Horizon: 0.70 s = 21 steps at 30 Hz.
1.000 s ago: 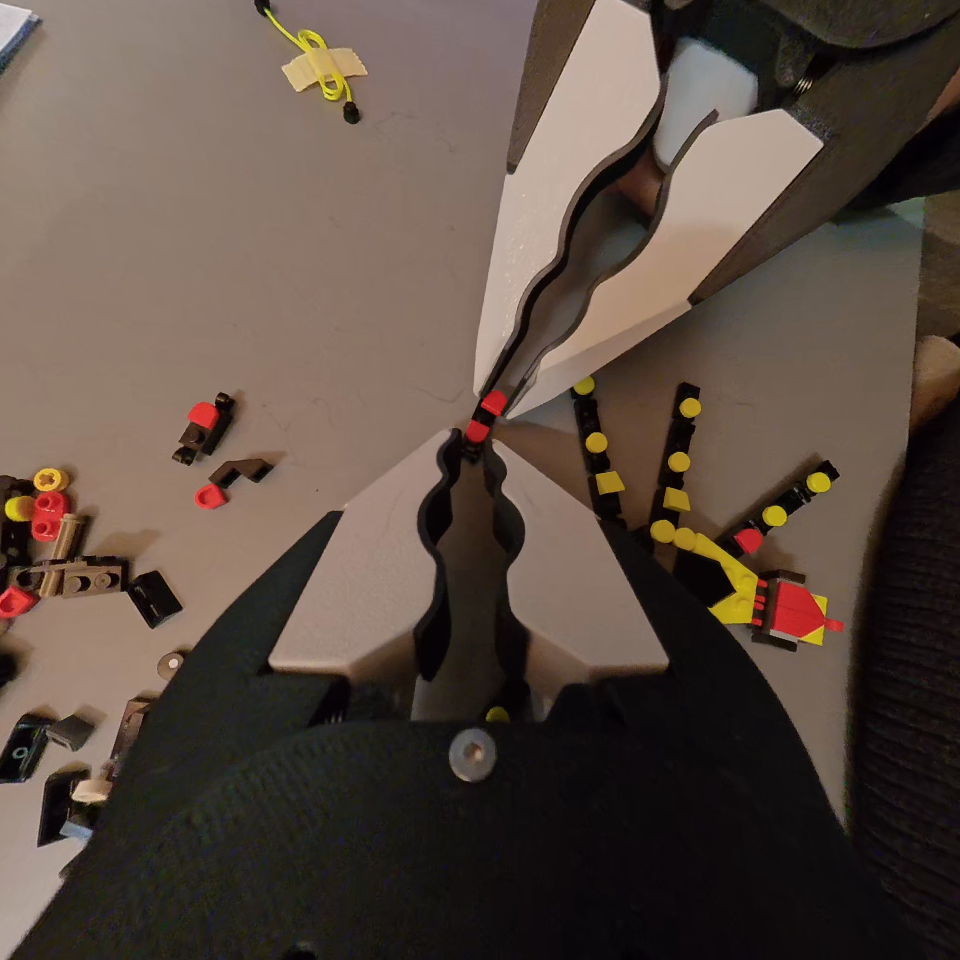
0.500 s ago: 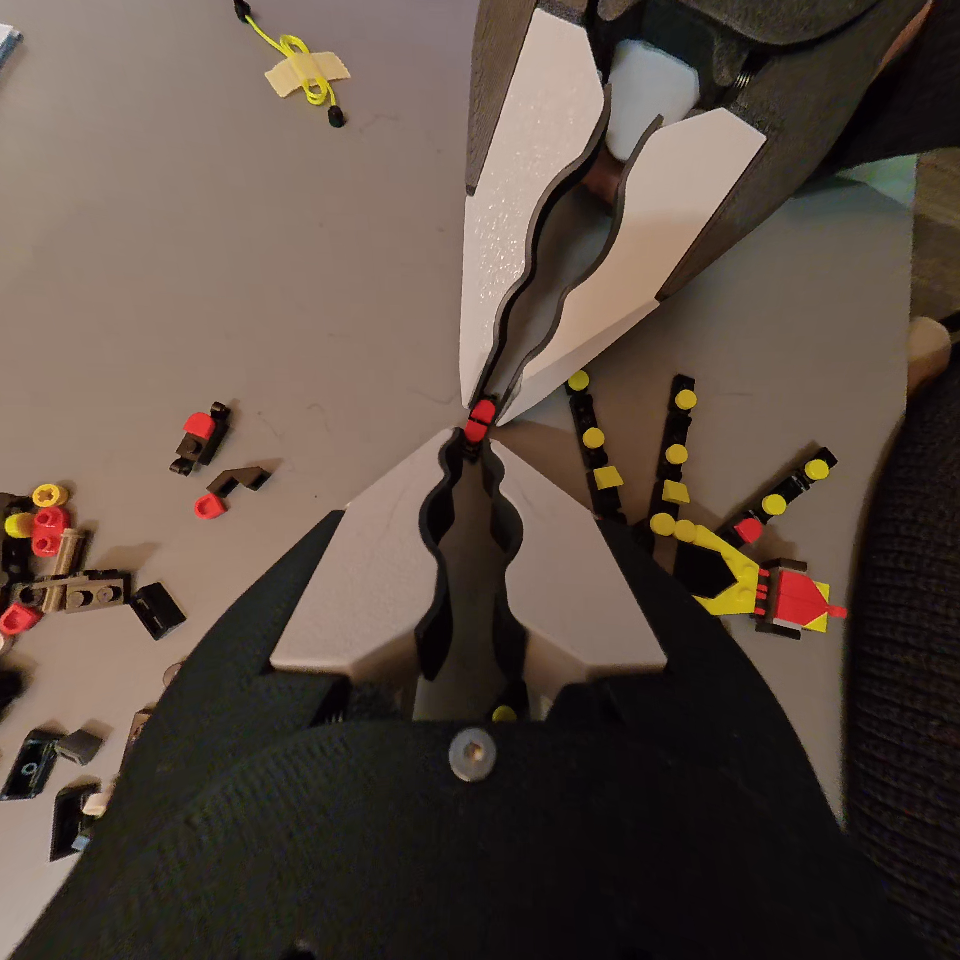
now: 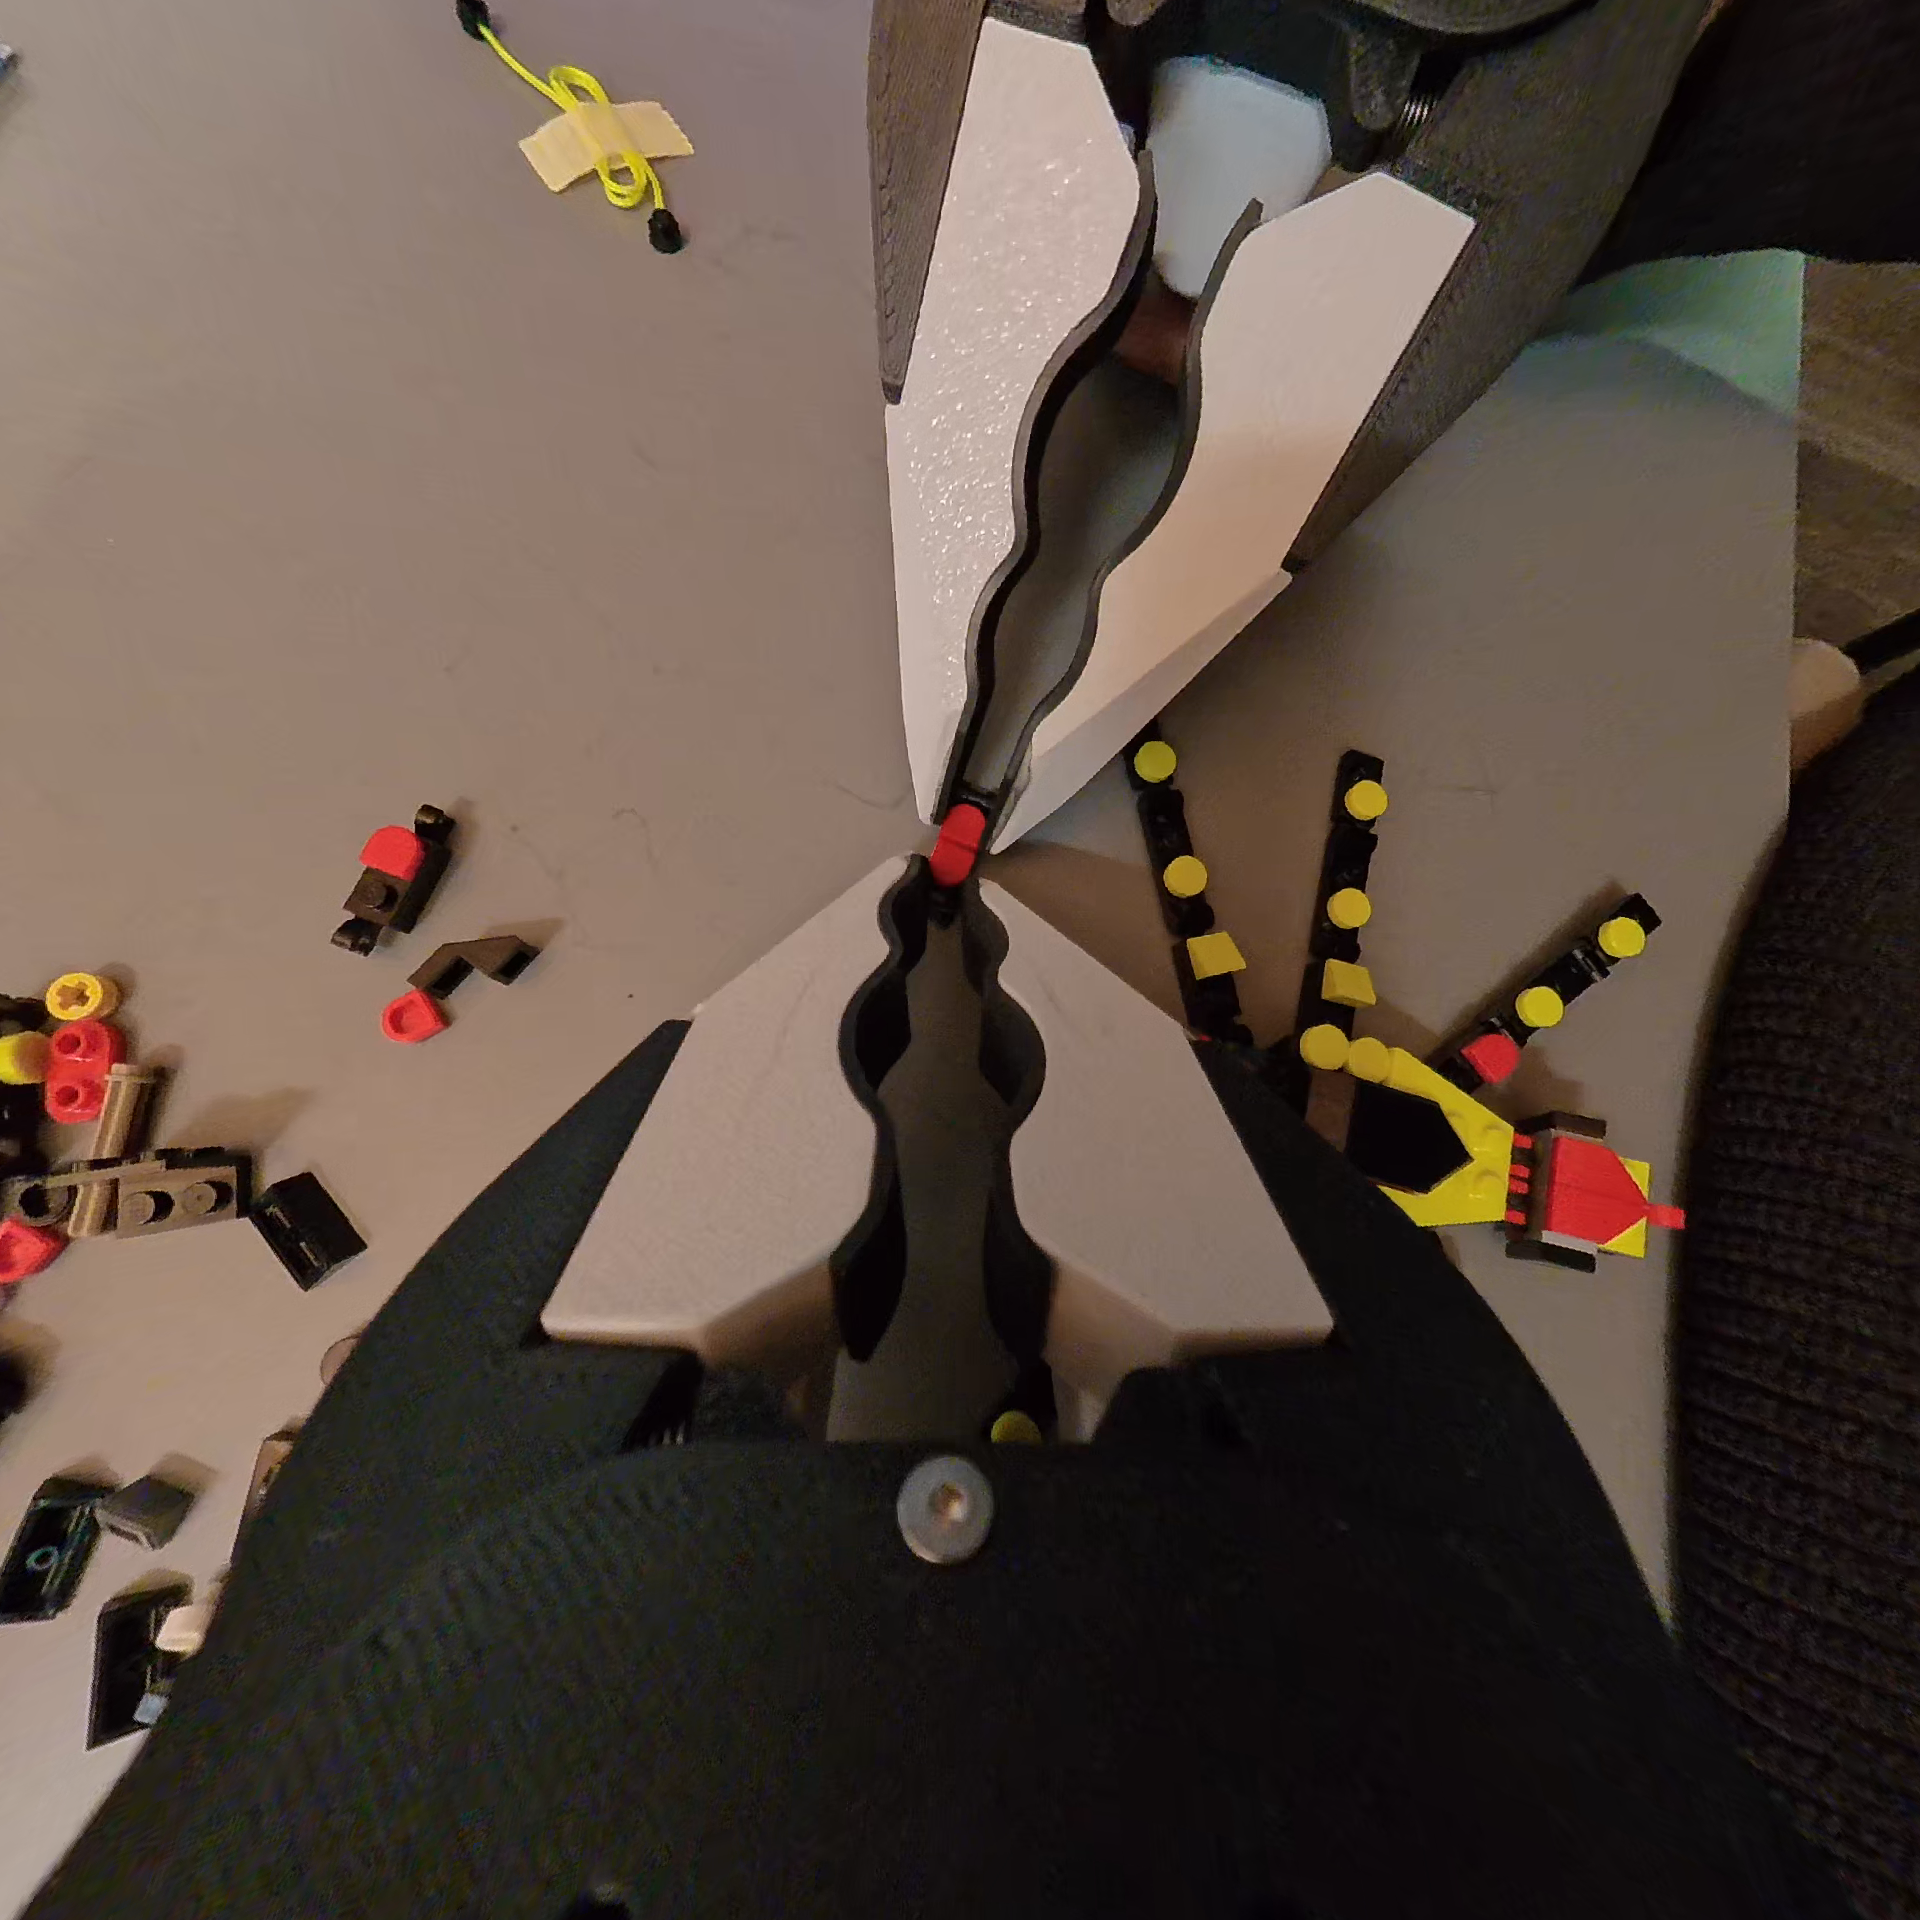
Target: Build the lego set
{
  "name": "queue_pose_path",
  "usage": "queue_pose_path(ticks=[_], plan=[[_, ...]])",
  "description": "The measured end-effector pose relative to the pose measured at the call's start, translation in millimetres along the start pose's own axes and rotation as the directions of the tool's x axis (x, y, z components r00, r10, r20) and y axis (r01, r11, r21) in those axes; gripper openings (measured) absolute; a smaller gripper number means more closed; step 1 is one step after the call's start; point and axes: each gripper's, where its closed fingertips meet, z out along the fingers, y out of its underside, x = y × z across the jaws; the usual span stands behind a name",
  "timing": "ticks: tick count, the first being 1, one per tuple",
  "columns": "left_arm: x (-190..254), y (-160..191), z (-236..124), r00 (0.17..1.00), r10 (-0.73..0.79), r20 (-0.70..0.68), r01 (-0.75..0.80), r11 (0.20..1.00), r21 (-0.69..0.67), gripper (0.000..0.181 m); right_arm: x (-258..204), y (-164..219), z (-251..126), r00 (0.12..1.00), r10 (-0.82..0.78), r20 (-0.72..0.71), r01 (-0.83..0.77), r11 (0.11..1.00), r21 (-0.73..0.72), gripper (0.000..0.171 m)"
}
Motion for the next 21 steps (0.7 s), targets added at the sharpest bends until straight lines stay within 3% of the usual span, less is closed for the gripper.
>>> queue_pose_path(ticks=[21], plan=[[-0.5,-0.4,-0.1,1.0,0.007,0.015,-0.007,1.0,-0.003,0.004,-0.4,3.0,0.9,0.996,-0.082,-0.02,0.08,0.994,-0.068,0.006]])
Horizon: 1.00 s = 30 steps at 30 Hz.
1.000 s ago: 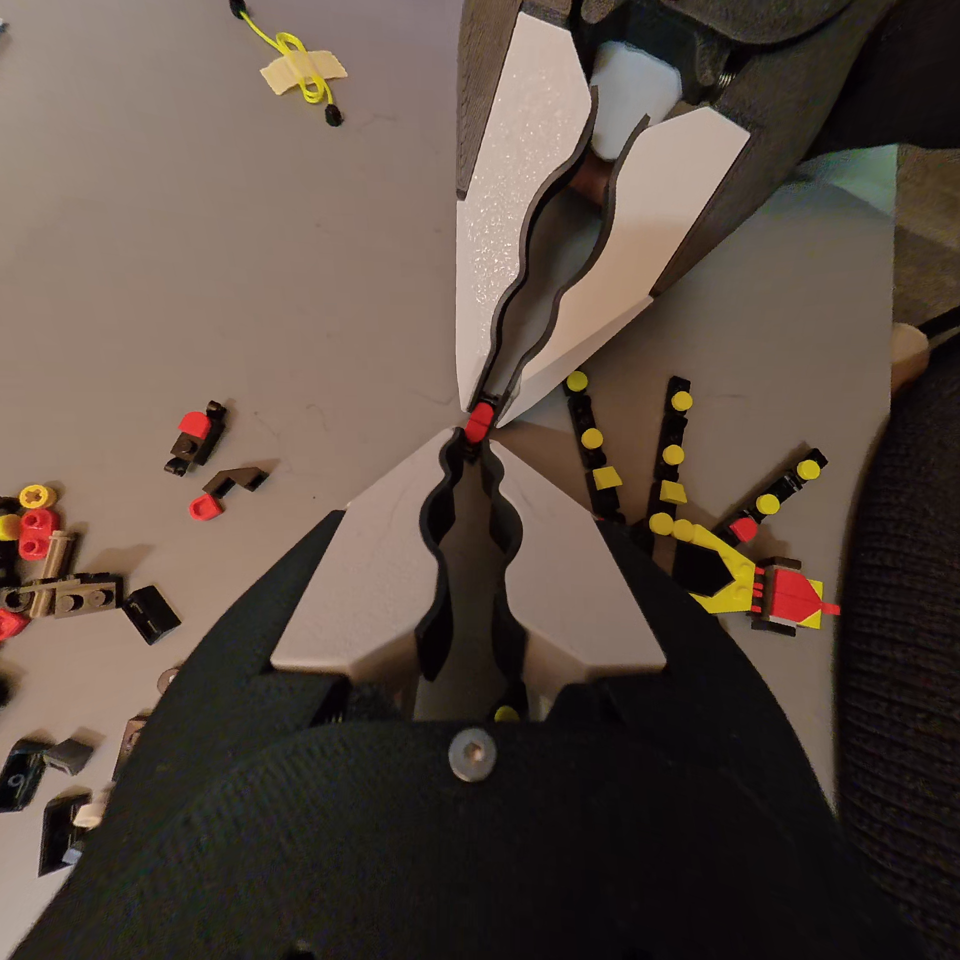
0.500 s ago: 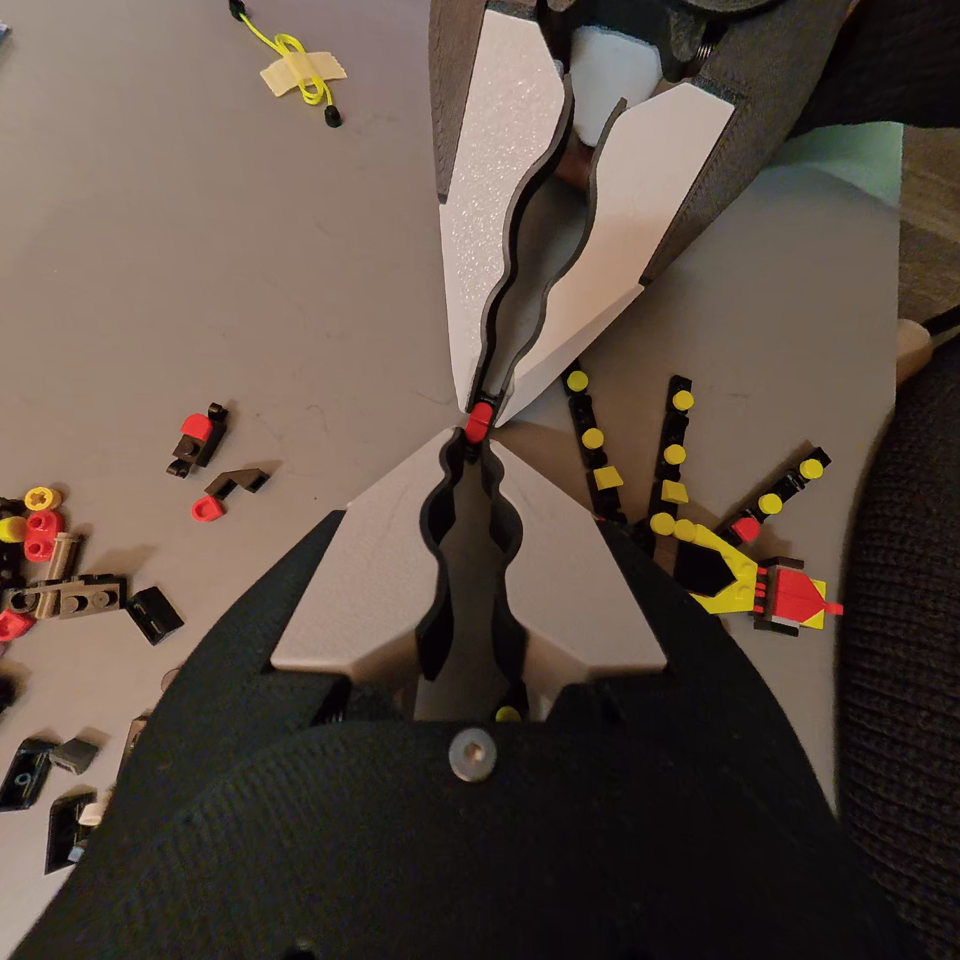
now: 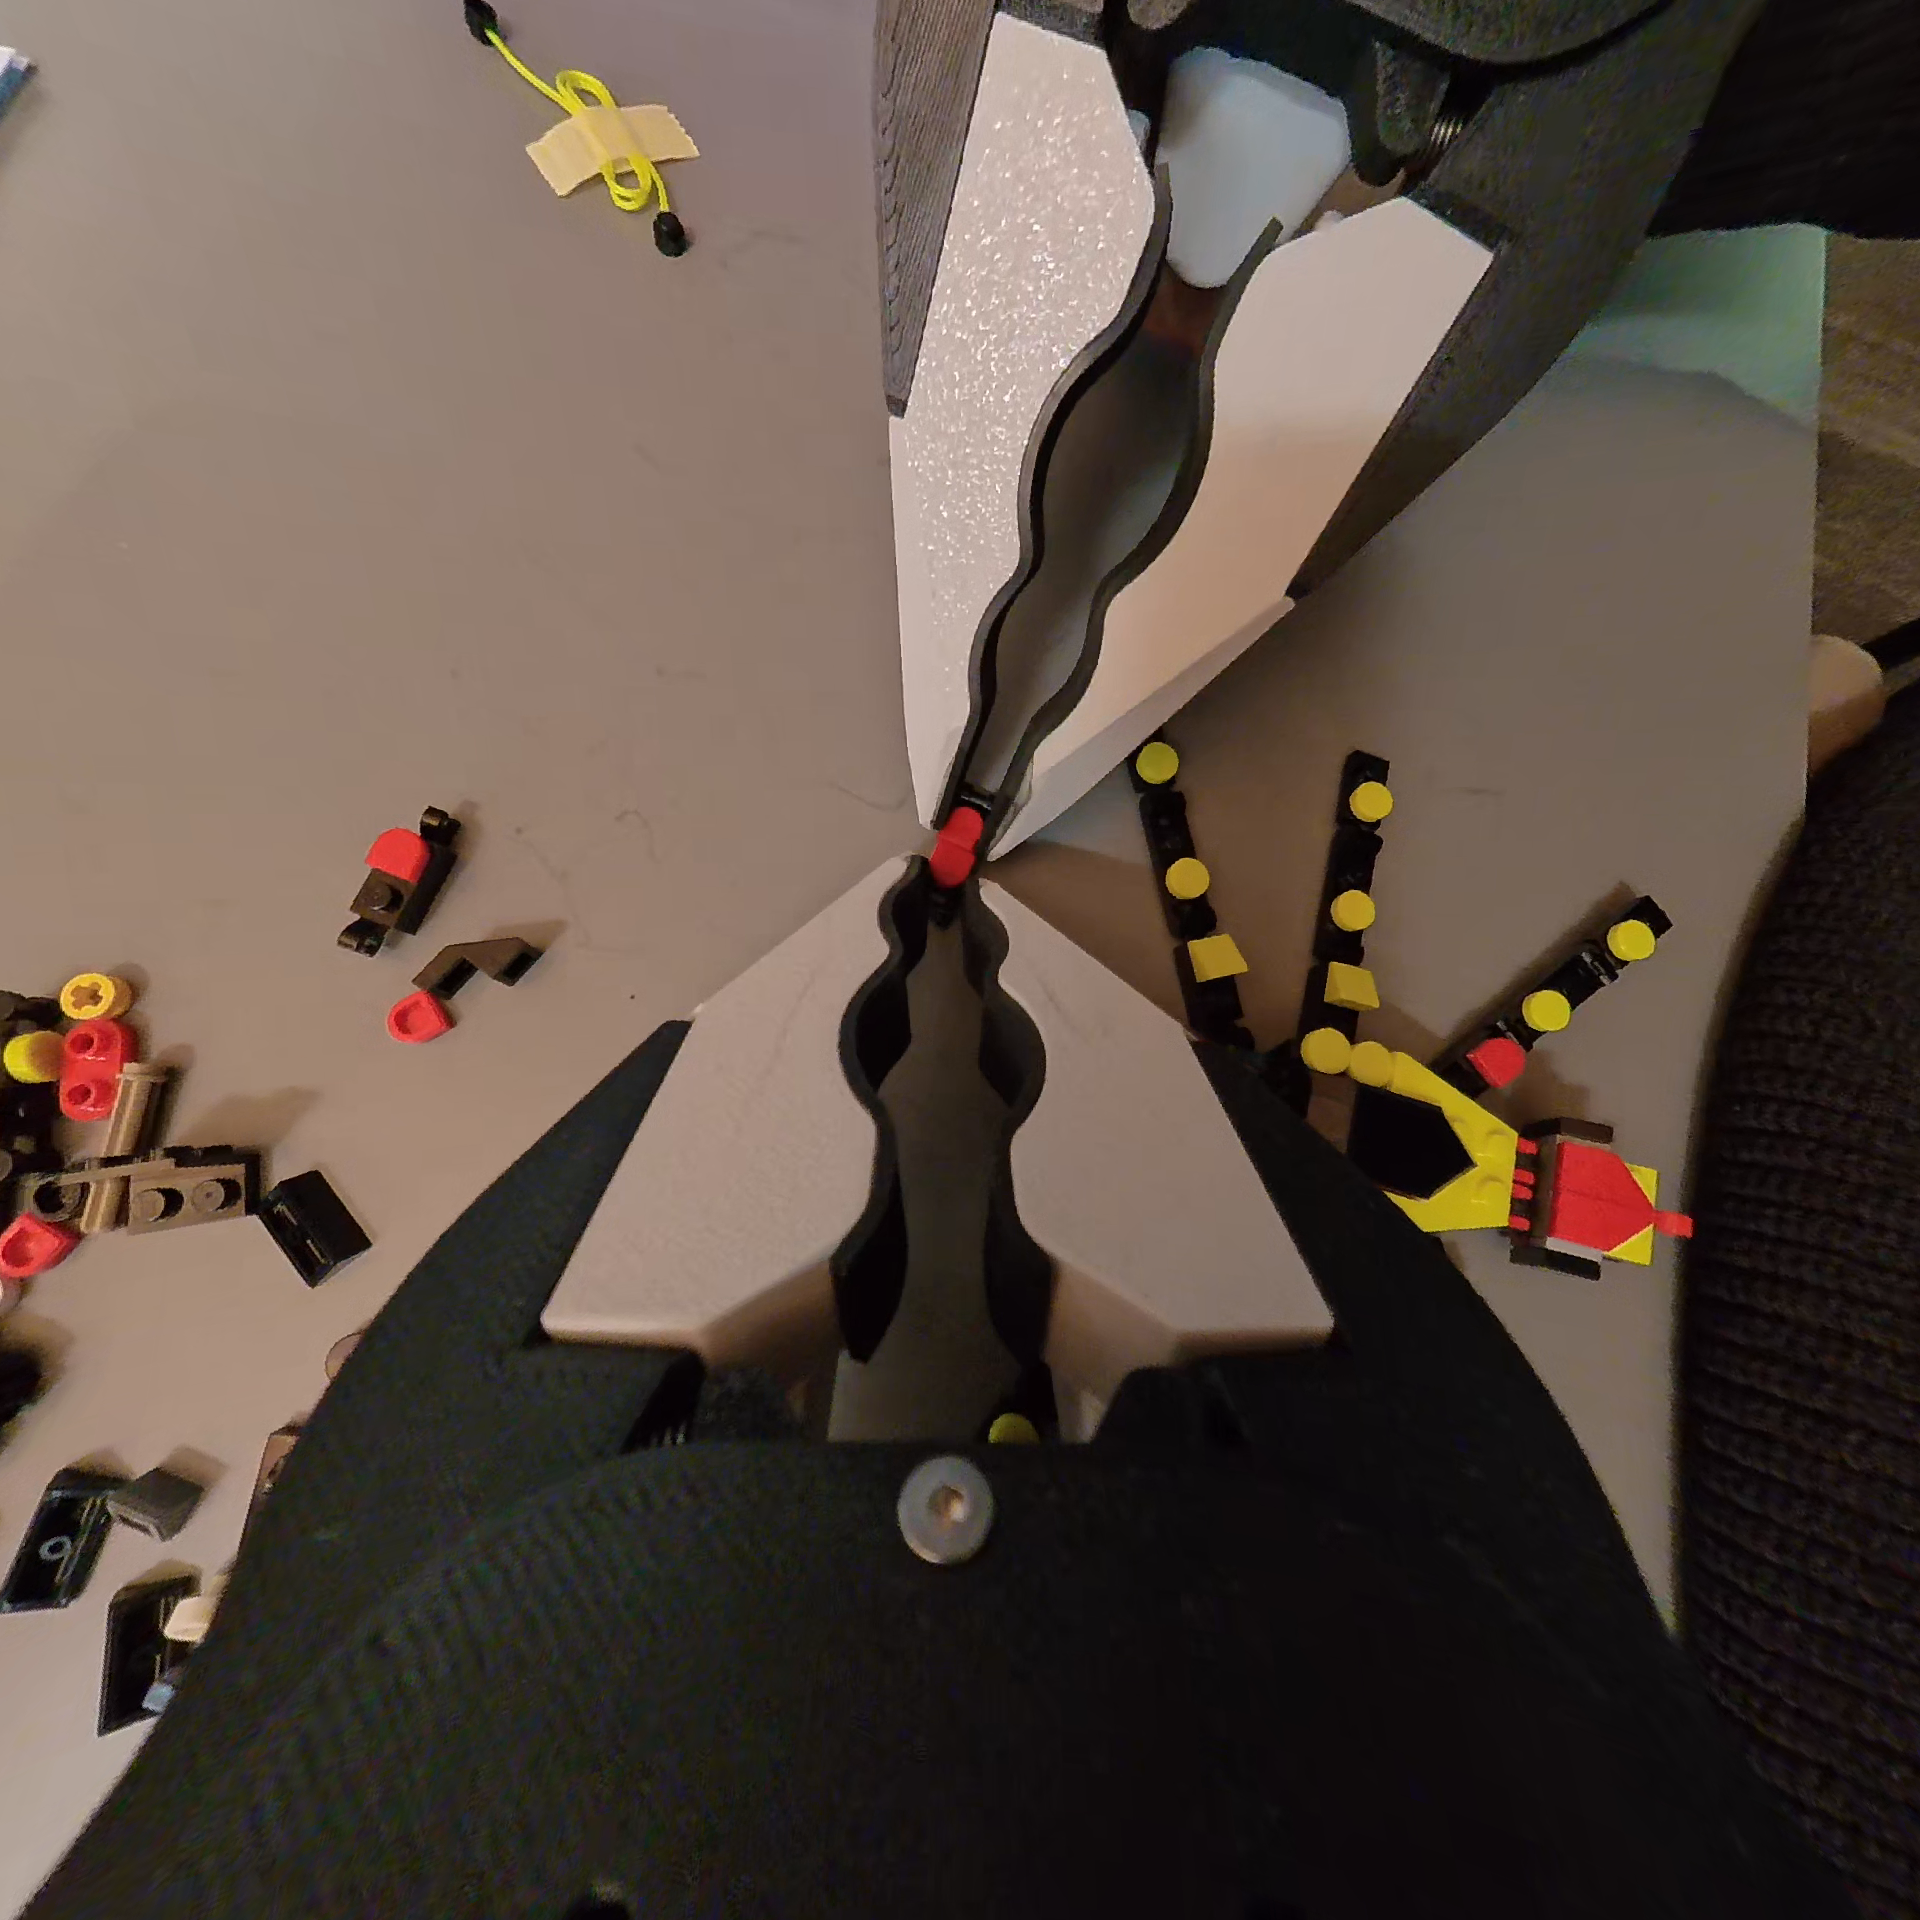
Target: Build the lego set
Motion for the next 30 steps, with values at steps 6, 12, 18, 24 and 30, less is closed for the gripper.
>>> queue_pose_path(ticks=[6,12,18,24,30], plan=[[0,0,0,1.0,-0.006,-0.004,0.006,1.0,0.003,0.004,0,1,0,0.999,-0.041,0.014,0.041,0.999,0.007,0.006],[0,0,0,1.0,-0.007,-0.001,0.007,1.0,0.004,0.004,-1,0,1,0.998,-0.066,0.015,0.065,0.997,0.034,0.006],[0,0,0,1.0,-0.009,0.006,0.009,1.0,0.004,0.004,0,-1,1,0.991,-0.127,-0.041,0.126,0.992,-0.011,0.007],[0,0,0,1.0,-0.021,0.003,0.021,1.0,0.005,0.004,1,-5,-3,0.995,-0.092,-0.042,0.092,0.996,0.018,0.029],[1,-2,1,0.988,-0.146,-0.054,0.147,0.989,0.015,0.004,5,-4,-11,0.979,-0.163,-0.12,0.167,0.986,0.022,0.039]])
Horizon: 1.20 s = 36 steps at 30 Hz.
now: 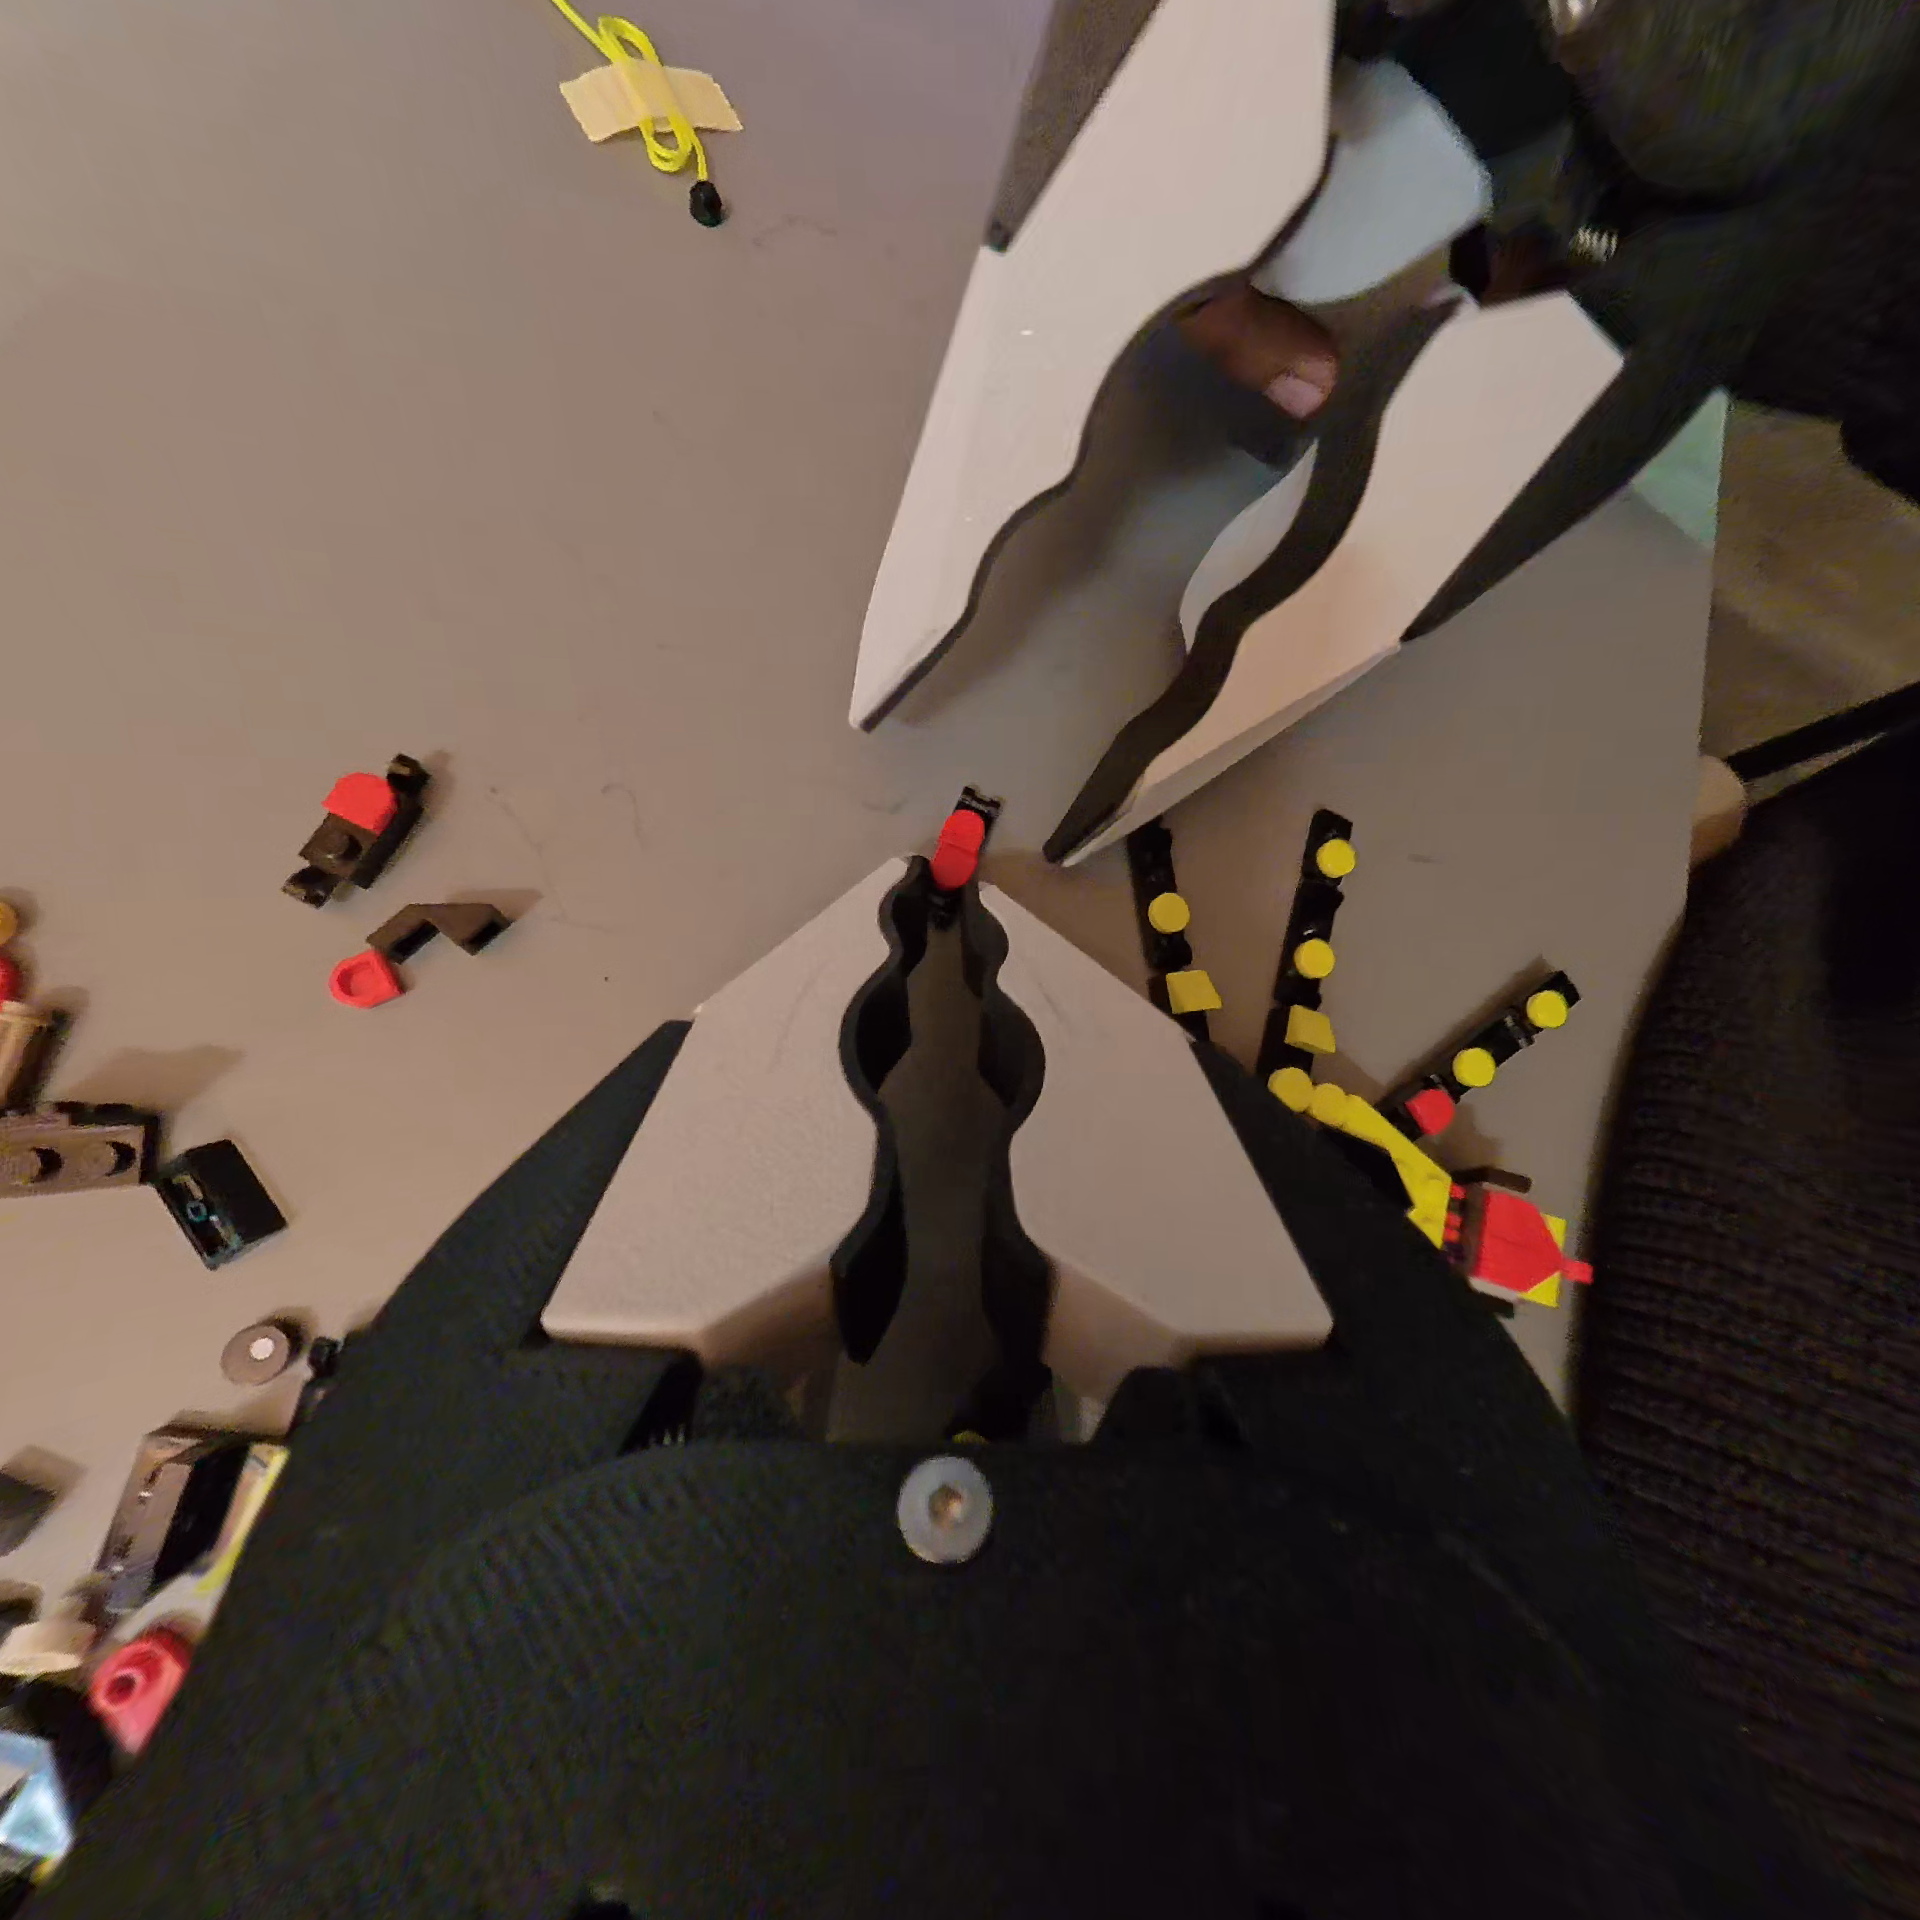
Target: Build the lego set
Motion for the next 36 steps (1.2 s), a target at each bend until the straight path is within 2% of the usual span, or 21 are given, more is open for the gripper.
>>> queue_pose_path(ticks=[6,9,12,19,28,36], plan=[[-11,-10,-7,0.968,-0.241,-0.065,0.245,0.968,0.059,0.004,13,-5,-5,0.963,-0.212,-0.169,0.204,0.977,-0.062,0.036],[-8,-23,-16,0.892,-0.404,-0.203,0.43,0.898,0.099,0.004,15,-8,-4,0.928,-0.306,-0.213,0.29,0.951,-0.106,0.033],[-7,-27,-22,0.833,-0.48,-0.276,0.521,0.848,0.096,0.004,16,-8,-3,0.886,-0.393,-0.246,0.363,0.918,-0.16,0.033],[-1,-25,-19,0.826,-0.49,-0.278,0.526,0.848,0.067,0.004,14,-5,5,0.847,-0.473,-0.242,0.422,0.876,-0.233,0.031],[4,-28,-21,0.809,-0.505,-0.301,0.545,0.836,0.061,0.003,15,-6,4,0.837,-0.486,-0.252,0.434,0.869,-0.238,0.006],[4,-29,-20,0.786,-0.531,-0.318,0.575,0.816,0.057,0.003,15,-5,3,0.857,-0.454,-0.242,0.402,0.885,-0.236,0.005]])
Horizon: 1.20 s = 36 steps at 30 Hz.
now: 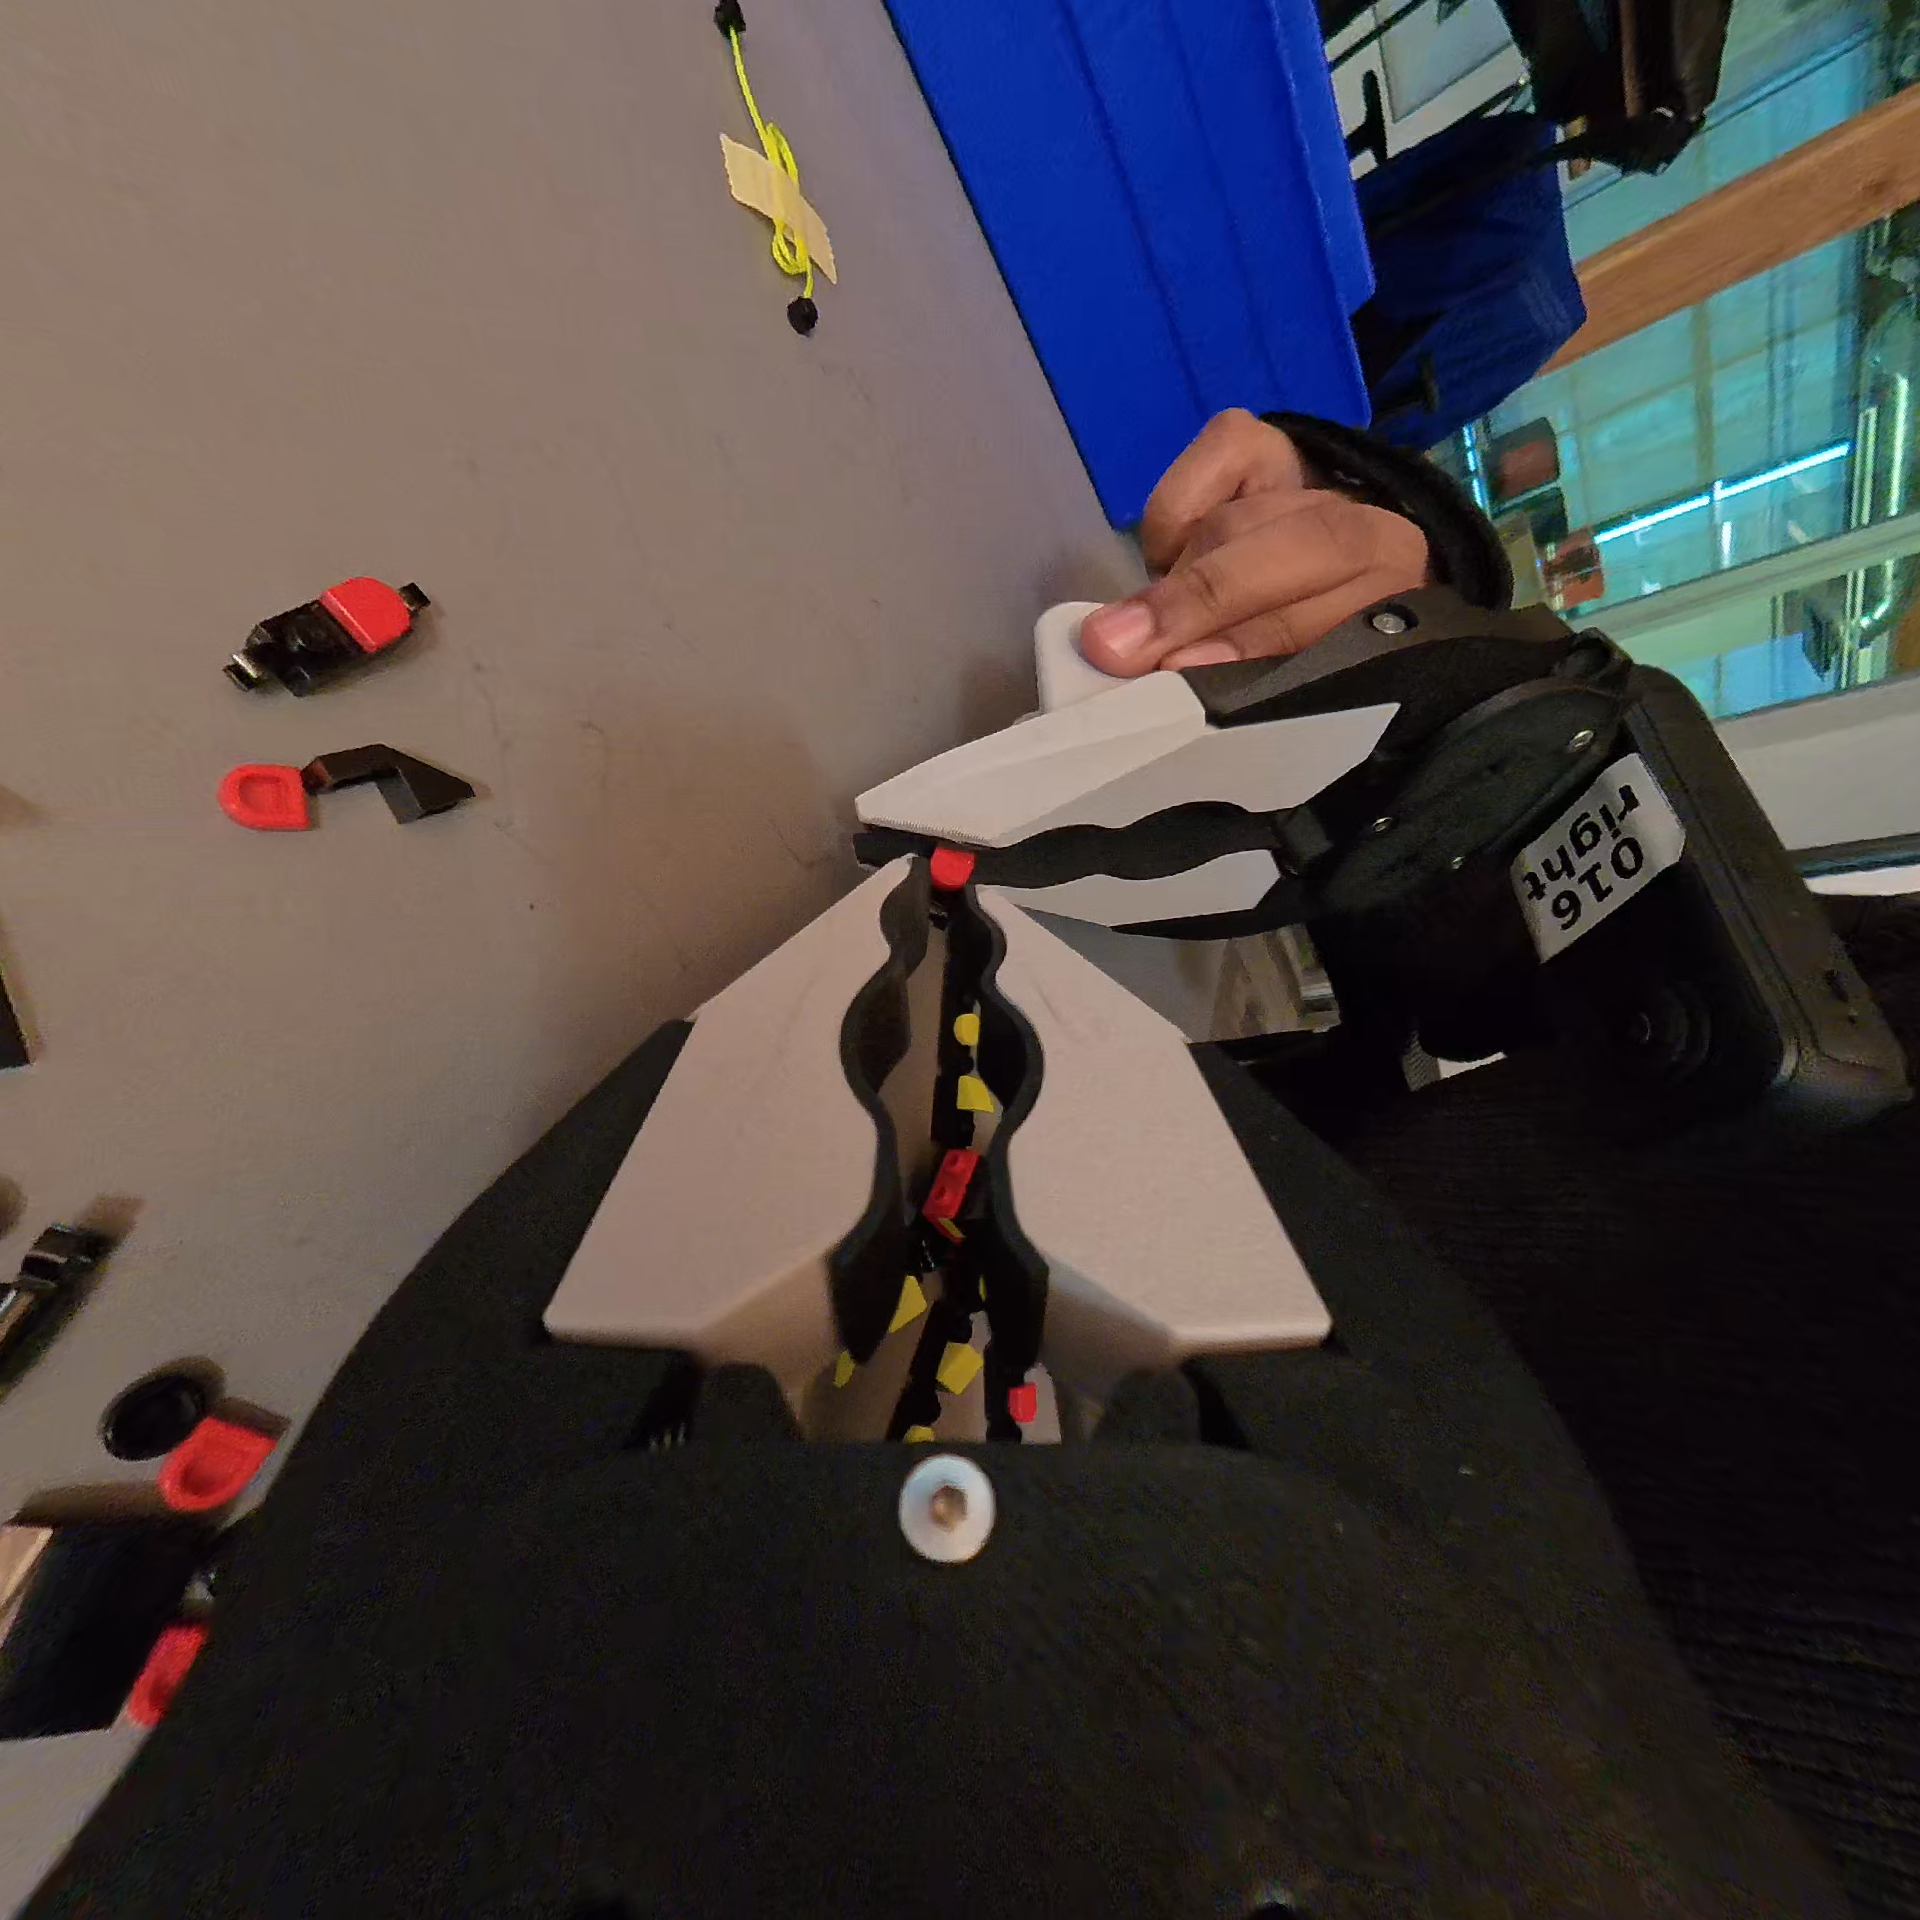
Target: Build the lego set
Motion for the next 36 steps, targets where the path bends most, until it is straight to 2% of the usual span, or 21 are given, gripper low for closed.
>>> queue_pose_path(ticks=[17,22,28,32,36], plan=[[2,-2,0,0.997,-0.061,-0.037,0.061,0.998,0.017,0.004,1,1,-3,1.0,0.022,0.007,-0.022,0.999,-0.049,0.004],[7,-7,-3,0.995,-0.058,-0.078,0.062,0.997,0.044,0.009,6,-4,-5,0.999,0.035,-0.018,-0.035,0.999,-0.014,0.004],[10,-4,-3,0.997,0.017,-0.071,-0.014,0.999,0.037,0.023,6,-7,-4,0.999,-0.01,-0.047,0.01,1.0,-0.009,0.003],[3,4,0,0.993,0.114,0.006,-0.114,0.993,-0.012,0.02,5,-6,-3,0.999,-0.006,-0.044,0.006,1.0,-0.008,0.004],[1,8,2,0.987,0.156,0.033,-0.155,0.987,-0.035,0.007,4,-5,-4,0.999,-0.001,-0.041,0.001,1.0,0.002,0.004]])
